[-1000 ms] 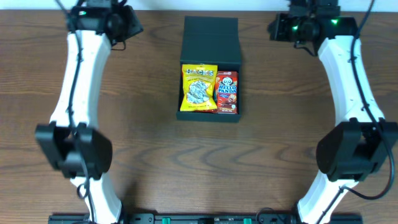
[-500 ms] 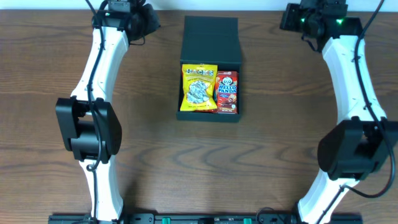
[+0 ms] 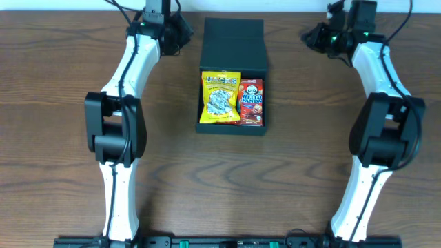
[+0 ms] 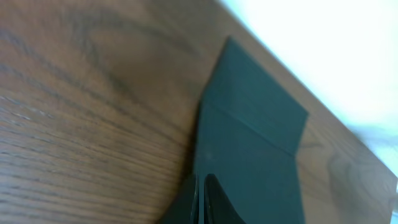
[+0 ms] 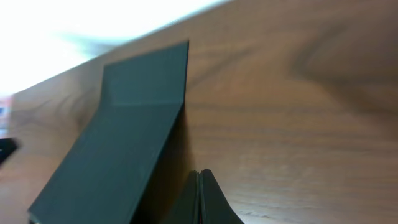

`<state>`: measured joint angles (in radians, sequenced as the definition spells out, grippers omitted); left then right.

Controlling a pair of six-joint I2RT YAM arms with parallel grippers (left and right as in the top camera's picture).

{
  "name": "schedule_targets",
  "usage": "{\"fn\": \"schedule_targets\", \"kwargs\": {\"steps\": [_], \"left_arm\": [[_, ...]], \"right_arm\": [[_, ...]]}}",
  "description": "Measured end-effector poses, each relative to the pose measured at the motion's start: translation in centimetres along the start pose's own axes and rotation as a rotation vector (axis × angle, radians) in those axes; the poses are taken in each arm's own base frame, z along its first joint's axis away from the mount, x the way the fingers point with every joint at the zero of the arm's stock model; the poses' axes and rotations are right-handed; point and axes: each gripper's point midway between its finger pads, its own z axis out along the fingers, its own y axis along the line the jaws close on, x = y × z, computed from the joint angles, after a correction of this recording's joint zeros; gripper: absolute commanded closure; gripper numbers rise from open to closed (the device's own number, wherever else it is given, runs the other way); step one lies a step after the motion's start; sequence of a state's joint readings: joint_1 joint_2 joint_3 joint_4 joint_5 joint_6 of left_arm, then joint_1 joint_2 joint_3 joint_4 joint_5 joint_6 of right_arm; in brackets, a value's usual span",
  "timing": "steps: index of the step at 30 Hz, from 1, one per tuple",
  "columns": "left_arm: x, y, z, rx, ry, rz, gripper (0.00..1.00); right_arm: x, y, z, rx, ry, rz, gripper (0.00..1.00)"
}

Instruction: Pack container

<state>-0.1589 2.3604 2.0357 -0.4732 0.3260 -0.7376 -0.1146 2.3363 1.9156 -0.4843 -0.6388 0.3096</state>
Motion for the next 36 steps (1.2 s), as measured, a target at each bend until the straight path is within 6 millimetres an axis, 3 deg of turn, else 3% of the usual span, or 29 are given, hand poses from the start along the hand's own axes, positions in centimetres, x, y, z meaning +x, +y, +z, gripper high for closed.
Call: {"fn": "schedule_targets", "kwargs": {"steps": [5,13,24,36], "left_arm": [[1.3,1.6,2.2,-0.018,0.052,-0.042,0.94],[3.3,3.2,4.5,-0.021,0.133,-0.090,0.94],[3.8,3.5,4.7,-0.029,0.154,-0.101,0.94],[4.3,3.3,4.6,-0.015,0.180,-0.104,0.94]], "right_arm": [[2.6,0.2,2.2,-0.074,0.088,0.063,0.99],[4.8,1.9,3.1,-0.110,0.167,0.096,0.98],[7.7,2.5,5.6,-0.131,0.247,0.111,0.98],[9.1,3.2,7.8,-0.172,0.272,0.111,0.98]]}}
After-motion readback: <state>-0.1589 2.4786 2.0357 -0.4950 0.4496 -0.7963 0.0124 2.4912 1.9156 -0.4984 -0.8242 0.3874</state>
